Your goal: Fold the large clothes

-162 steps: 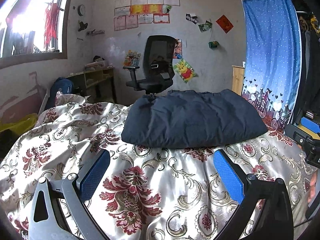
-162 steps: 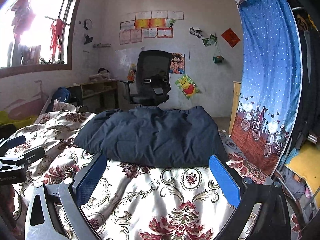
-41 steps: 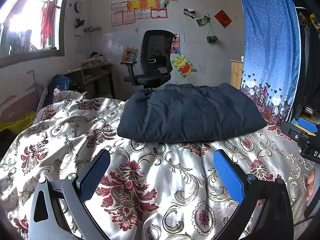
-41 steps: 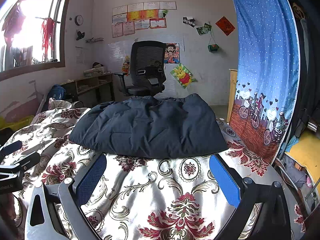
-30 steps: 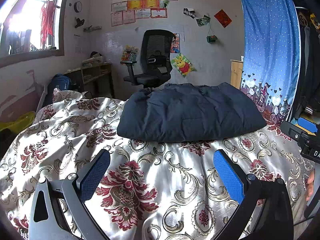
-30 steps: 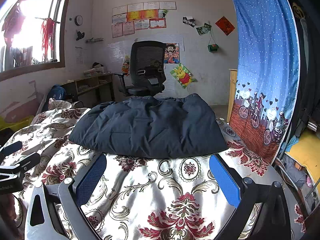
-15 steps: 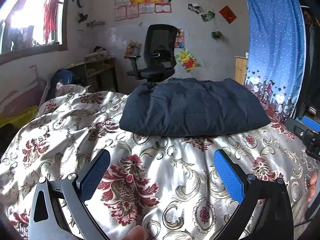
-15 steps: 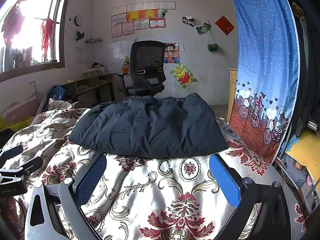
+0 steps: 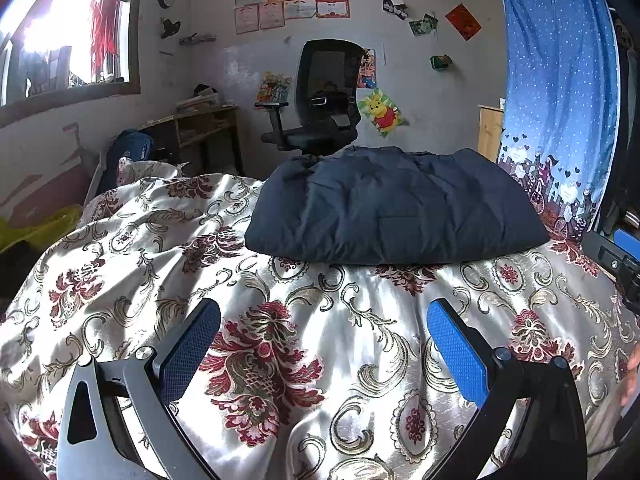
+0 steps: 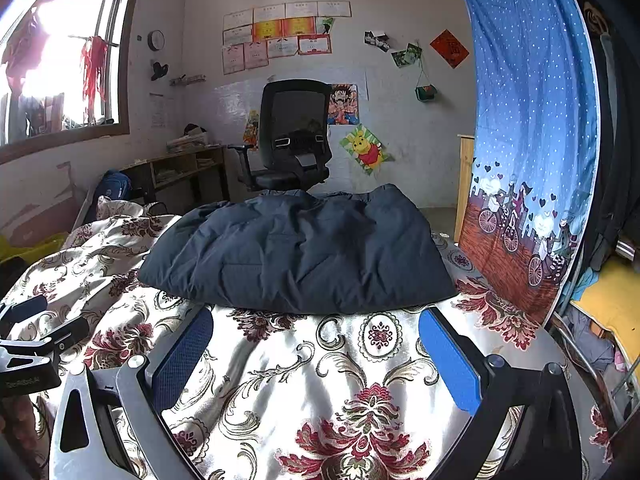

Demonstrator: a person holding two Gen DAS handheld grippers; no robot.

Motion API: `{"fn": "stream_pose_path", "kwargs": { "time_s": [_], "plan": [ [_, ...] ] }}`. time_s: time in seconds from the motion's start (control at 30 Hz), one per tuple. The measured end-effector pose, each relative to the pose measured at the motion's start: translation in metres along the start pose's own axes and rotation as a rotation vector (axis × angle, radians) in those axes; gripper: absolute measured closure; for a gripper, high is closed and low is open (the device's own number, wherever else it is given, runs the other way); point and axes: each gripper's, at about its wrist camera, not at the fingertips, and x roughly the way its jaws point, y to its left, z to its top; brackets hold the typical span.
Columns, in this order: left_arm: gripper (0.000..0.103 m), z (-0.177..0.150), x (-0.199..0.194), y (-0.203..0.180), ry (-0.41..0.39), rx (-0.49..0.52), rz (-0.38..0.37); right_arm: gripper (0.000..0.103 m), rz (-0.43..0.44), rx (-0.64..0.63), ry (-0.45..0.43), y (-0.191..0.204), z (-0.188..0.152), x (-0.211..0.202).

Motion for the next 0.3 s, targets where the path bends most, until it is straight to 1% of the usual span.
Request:
{"fn": "stream_pose_path", "kwargs": {
  "time_s": [0.3],
  "plan": [
    [0.002,-0.0008,0.0036,0.0042,0.014,0.004,0.003,0.000,0.000,0.000,0.002,-0.0005,0.0005,0.0003]
  ]
}}
